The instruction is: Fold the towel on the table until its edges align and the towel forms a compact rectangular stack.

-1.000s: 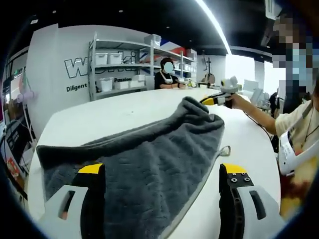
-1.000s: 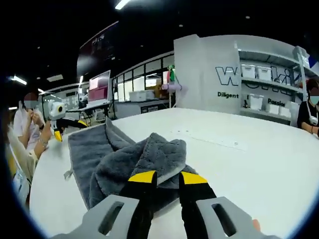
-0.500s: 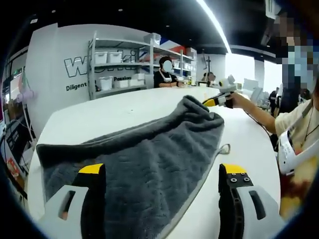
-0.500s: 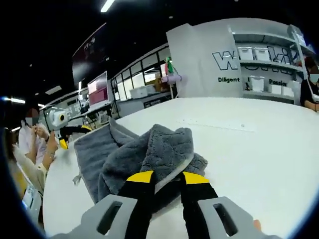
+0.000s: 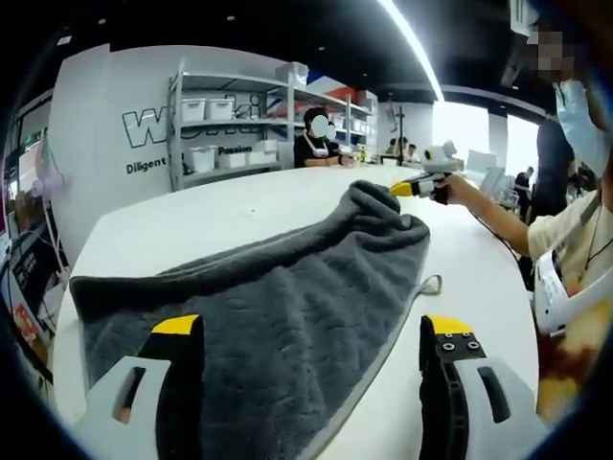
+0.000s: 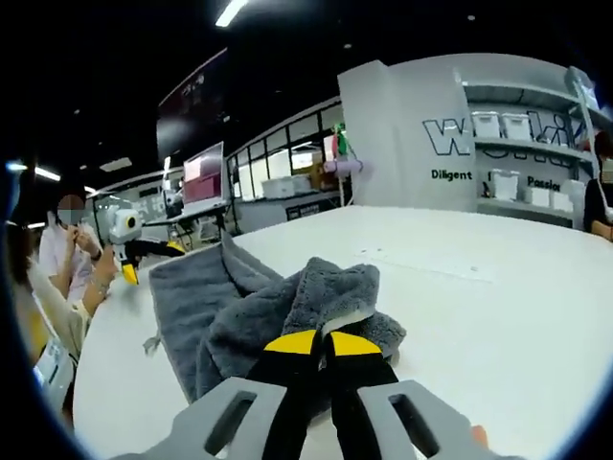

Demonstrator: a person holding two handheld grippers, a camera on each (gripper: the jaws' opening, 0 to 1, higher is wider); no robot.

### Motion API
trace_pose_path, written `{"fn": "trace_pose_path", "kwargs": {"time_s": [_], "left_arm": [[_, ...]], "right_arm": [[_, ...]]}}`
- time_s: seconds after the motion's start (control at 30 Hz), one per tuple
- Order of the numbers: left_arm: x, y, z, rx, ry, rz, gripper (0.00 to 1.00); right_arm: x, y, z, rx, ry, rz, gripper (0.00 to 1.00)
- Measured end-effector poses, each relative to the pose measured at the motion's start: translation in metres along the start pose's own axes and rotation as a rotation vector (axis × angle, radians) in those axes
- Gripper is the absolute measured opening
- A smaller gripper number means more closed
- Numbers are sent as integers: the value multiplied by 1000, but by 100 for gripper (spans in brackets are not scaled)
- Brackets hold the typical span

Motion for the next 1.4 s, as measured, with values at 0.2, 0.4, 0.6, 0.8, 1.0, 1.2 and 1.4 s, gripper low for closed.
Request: {"fn": "trace_pose_path", "kwargs": {"time_s": [0.2,0.4,0.6,0.8,1.0,1.2,1.4], "left_arm": [[0,1,1,14,0,6,91],[-1,0,1,11,-4,12,91],[-2,0,1,10,-4,15,91],[-4,0,2,8,-6,17,91],[-5,0,3,13,-7,20,91],[-4,0,2,12,-13,22,91],[-3,-1,1,11,-17,24,91]], "right_arm": [[2,30,8,92,-35,88,0],[0,64,16,142,-112,267,0],[-2,88,9,136,-164,382,0],[1,119,-12,113,-242,532,0],[2,142,-42,111,-254,596,0],[6,151,-81,80,-242,643,0],[18,137,-120,-8,-253,677,0]]}}
Point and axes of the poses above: the point that each gripper's makers call its tool centre point, and the gripper's own axes: z roughly backward along the fingers, x roughly to its right, y roughly out of its top, the point moved 9 cm from there along z, roughly backward along the fingers, and after that the axes turned 5 degrees about -z, right-handed, at the moved point
